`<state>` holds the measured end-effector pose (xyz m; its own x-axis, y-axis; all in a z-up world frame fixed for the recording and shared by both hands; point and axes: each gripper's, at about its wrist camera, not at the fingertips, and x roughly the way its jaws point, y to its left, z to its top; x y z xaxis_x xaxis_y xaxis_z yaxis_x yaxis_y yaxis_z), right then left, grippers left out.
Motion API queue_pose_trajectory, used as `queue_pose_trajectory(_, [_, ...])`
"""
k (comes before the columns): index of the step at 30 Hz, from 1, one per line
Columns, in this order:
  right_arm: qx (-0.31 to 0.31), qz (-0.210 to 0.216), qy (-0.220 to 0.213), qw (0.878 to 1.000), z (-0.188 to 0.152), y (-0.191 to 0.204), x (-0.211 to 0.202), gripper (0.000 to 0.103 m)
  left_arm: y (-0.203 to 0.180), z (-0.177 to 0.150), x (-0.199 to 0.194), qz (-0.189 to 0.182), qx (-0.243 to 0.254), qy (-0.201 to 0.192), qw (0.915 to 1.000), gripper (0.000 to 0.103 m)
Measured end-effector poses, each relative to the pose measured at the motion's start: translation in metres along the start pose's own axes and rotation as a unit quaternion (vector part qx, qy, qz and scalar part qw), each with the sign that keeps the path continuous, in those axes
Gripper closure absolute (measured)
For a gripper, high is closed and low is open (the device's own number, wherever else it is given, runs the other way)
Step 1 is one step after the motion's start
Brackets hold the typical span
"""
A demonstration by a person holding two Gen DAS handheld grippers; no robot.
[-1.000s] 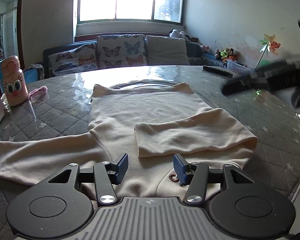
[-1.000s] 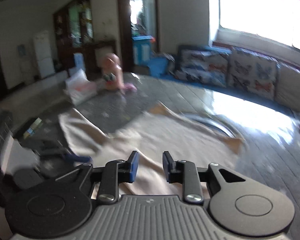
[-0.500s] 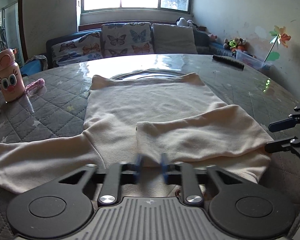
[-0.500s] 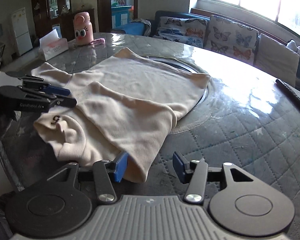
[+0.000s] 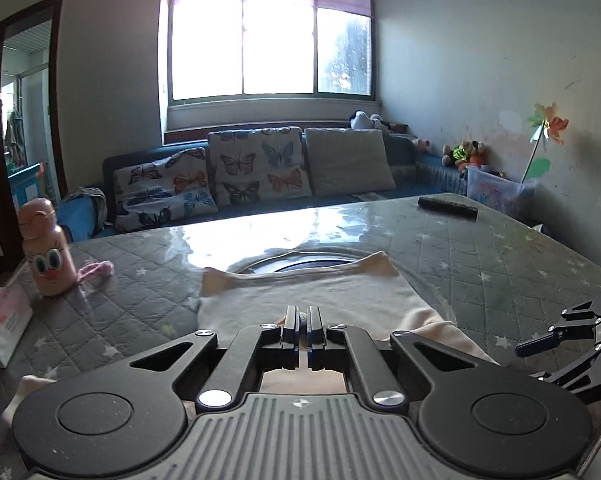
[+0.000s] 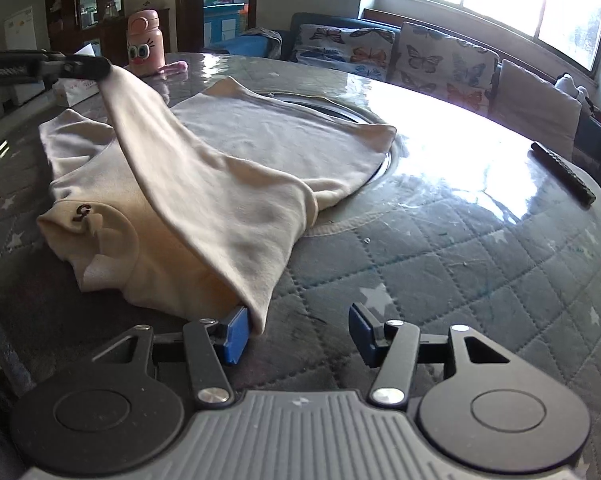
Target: Fold clothes
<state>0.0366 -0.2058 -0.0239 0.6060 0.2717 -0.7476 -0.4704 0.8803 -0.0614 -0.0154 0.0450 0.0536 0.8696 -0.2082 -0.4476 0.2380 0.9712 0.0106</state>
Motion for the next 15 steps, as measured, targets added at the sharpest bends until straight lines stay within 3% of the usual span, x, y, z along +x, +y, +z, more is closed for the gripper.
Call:
queue_pose_trajectory(9, [-0.004,0.008,0.009,1.000,0.002,0.001,-0.002,0.047,0.019,-0.046,0.022,0.024,-0.006,0.091,0.9955,0.099])
queue_pose_trajectory(15, [-0.006,0.038,-0.006,0.999,0.017,0.003,-0.019,0.049,0.021,-0.055,0.018,0.022,0.012,0.102,0.9945,0.095])
